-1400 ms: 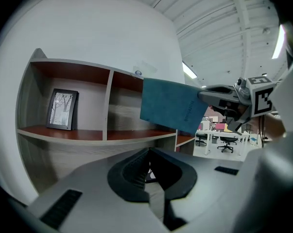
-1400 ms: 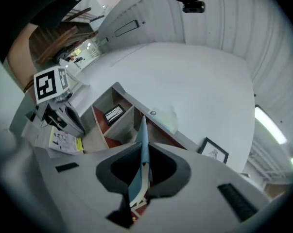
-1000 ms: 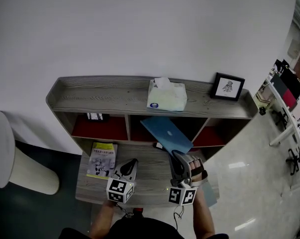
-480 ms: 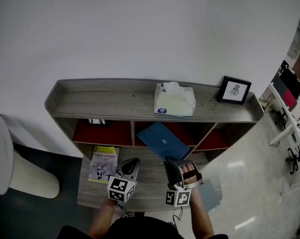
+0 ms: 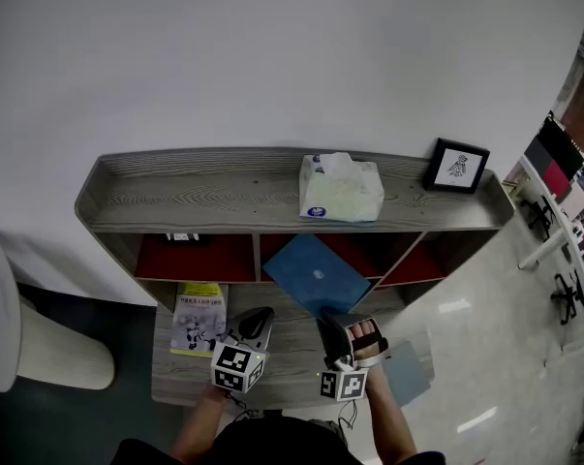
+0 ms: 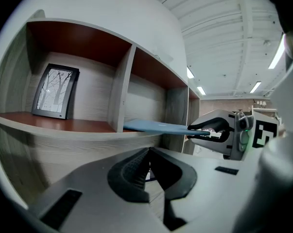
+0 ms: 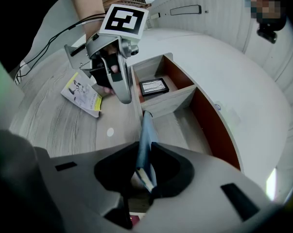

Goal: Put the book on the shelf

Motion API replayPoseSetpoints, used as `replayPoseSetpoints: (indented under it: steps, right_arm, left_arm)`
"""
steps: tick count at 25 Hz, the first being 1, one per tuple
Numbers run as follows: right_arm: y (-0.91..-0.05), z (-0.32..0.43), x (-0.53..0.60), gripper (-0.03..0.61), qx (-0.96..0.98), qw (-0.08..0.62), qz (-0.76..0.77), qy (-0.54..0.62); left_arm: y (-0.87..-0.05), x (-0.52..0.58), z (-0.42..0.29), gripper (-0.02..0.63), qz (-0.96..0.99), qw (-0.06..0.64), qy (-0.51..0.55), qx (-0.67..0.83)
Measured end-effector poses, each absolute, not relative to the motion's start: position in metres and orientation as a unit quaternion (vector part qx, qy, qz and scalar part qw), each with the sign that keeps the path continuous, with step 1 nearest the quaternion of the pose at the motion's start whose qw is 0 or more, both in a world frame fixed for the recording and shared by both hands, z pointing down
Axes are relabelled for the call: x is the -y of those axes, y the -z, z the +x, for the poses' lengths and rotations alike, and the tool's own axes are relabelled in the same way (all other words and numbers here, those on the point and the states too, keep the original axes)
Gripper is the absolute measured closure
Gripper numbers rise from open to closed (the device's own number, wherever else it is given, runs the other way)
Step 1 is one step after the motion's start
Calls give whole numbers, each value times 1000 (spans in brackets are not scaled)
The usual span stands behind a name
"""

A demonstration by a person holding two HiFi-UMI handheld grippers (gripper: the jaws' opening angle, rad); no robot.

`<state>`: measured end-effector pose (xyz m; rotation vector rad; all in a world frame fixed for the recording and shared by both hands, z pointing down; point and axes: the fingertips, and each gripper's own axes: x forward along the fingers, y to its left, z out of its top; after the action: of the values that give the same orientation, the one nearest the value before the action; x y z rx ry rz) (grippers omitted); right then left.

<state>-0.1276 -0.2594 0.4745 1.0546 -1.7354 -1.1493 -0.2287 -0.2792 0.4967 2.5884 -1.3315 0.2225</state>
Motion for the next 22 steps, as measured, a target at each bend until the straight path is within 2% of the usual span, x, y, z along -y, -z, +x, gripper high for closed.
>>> replayPoseSetpoints:
  steps: [6,12,22]
  right_arm:
    - [-476,-128,265,470,686,383,437,438]
    - [-472,-128,268,348,725,348,448,390]
    - [-473,-127,267,332,723,354,452,384]
  left_arm:
    - [-504,277,-239,607,878,120,-83,455]
    - [-506,278,-239,607,880,119,-82,452]
    - [-505,277,-233,607,886,116,-85,440]
